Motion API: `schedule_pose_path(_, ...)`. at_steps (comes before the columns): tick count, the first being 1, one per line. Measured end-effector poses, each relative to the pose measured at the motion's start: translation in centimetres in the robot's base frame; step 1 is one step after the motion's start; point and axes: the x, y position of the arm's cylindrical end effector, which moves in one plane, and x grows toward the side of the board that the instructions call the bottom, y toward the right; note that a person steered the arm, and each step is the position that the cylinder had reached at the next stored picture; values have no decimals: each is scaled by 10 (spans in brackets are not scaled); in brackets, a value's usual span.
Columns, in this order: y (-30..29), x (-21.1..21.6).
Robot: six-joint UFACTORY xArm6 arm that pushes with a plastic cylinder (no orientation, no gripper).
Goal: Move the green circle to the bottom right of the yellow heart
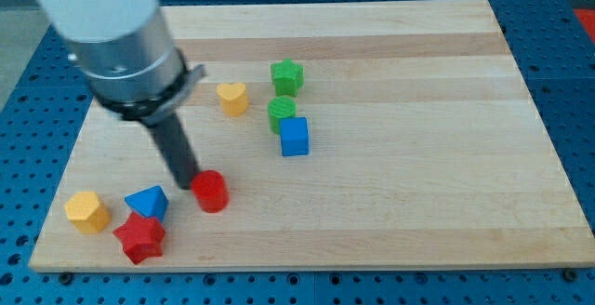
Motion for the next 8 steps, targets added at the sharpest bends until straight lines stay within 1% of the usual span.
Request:
schedule_pose_path(1, 63, 0)
schedule_pose_path(3, 168, -2)
schedule_pose_path(4, 188, -42)
schedule_pose_path(5, 176, -83)
schedule_pose_path(6, 103, -85)
schedule_pose_path(7, 56, -84)
schedule_pose_path(8, 48, -84)
